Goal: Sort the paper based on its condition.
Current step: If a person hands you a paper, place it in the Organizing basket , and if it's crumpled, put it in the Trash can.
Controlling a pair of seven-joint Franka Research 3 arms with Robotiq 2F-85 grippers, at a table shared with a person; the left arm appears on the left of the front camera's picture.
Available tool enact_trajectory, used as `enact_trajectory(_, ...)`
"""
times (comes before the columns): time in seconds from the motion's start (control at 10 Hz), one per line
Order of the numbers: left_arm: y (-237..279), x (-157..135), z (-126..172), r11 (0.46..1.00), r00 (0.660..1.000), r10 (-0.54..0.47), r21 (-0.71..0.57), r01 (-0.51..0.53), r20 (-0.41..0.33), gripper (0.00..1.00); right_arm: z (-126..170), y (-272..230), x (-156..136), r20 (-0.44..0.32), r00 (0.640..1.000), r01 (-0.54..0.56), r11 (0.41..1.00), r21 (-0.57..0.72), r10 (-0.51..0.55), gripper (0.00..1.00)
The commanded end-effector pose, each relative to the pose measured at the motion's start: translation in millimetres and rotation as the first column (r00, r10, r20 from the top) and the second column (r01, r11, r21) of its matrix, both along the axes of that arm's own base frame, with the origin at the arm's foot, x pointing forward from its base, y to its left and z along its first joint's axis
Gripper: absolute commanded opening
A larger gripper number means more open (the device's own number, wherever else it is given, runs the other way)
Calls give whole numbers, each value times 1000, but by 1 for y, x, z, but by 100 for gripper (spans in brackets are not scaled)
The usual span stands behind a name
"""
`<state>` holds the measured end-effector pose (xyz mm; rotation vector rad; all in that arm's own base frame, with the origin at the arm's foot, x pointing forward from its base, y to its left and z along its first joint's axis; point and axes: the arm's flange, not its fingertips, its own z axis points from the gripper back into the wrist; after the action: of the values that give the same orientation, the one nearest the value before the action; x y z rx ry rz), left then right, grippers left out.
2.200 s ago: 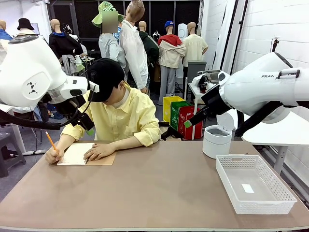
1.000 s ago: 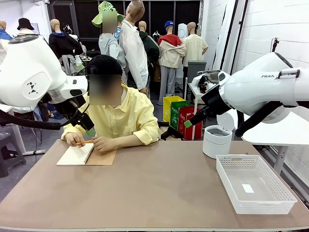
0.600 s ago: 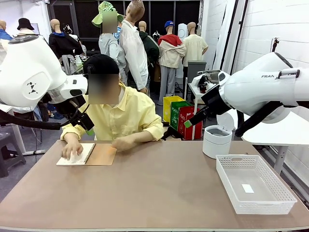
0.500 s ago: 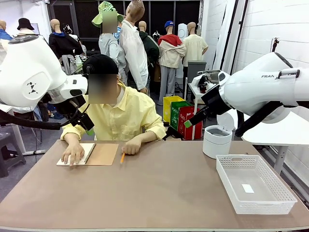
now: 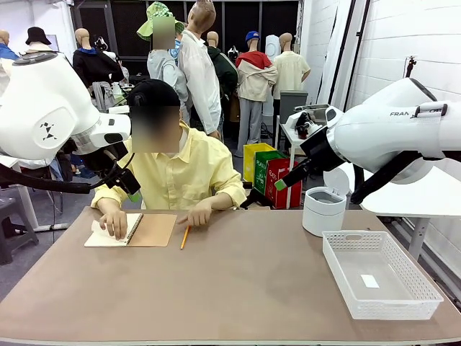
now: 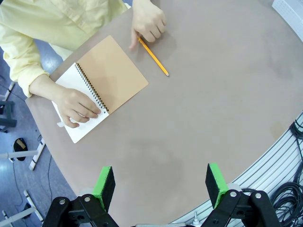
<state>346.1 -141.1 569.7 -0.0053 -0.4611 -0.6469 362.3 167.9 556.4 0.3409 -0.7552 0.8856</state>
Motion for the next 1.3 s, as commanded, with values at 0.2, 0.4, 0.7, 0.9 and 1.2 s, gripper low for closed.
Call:
enact_trajectory(0.2,1,0,0,1000,1000,0,1,0,1,100,1,0,0,-5,1000,-3,1000,-7,3,100)
enact_trajectory(0.4,1,0,0,1000,1000,0,1,0,1,100,1,0,0,-5,1000,-3,1000,-7,3,100)
enact_trajectory(0.7,1,0,0,1000,1000,0,1,0,1,100,1,0,0,-5,1000,-3,1000,-7,3,100)
enact_trajectory(0.9,1,0,0,1000,1000,0,1,0,1,100,1,0,0,-5,1000,-3,1000,-7,3,100)
enact_trajectory(1.2,1,0,0,1000,1000,0,1,0,1,100,1,0,0,-5,1000,-3,1000,-7,3,100)
